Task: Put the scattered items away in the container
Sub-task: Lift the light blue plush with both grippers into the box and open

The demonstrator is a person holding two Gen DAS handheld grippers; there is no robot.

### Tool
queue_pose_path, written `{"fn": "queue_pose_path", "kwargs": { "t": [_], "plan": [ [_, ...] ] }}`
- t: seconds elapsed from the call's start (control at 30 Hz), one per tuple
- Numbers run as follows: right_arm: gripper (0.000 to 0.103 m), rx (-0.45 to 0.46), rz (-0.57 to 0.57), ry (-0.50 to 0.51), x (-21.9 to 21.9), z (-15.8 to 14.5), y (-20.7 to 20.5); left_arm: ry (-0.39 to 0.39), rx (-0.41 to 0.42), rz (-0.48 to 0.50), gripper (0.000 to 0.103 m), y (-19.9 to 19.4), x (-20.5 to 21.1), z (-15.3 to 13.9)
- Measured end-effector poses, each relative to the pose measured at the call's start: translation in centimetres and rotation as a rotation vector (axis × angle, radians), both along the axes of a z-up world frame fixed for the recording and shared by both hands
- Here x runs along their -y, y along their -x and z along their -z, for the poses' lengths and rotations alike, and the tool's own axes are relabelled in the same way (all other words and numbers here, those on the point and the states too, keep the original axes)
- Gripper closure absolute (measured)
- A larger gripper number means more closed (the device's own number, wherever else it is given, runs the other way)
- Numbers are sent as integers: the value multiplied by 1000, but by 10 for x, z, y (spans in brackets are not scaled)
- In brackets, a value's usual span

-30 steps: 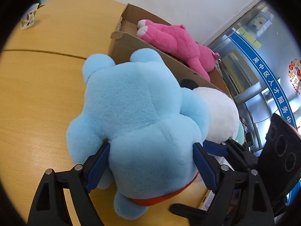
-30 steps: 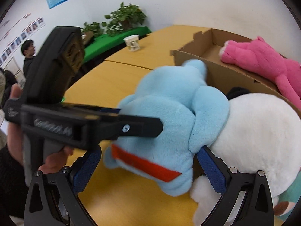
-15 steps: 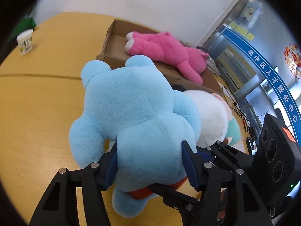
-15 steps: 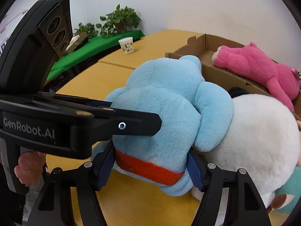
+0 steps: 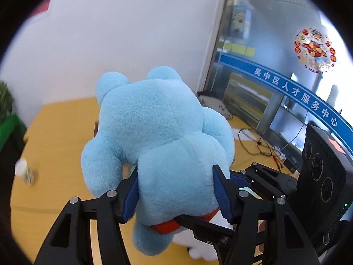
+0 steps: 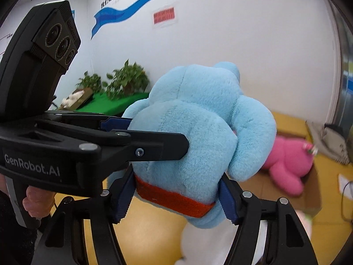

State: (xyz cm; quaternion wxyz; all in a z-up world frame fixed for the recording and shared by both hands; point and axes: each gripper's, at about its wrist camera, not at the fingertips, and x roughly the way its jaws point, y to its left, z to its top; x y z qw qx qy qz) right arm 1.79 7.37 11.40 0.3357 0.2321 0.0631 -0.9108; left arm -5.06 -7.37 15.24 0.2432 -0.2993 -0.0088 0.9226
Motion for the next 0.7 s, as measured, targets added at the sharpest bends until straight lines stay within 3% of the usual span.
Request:
{"fn": "queue_pose_path", "kwargs": {
  "t": [0.2,0.33,0.47,0.7],
  "plan": [
    [30,-91,62,55,-5,-52,38,44,-83,56,44,41,-10,-46],
    [30,-88,105,93,-4,-61,71,58,-68,86,44,76,-11,-42],
    [30,-31,134,101,5,-44,105,49,-6,92,44,118,-10,-8],
    [30,142,182,74,25,36,170,23,217,87,44,196,5,101]
  ]
}}
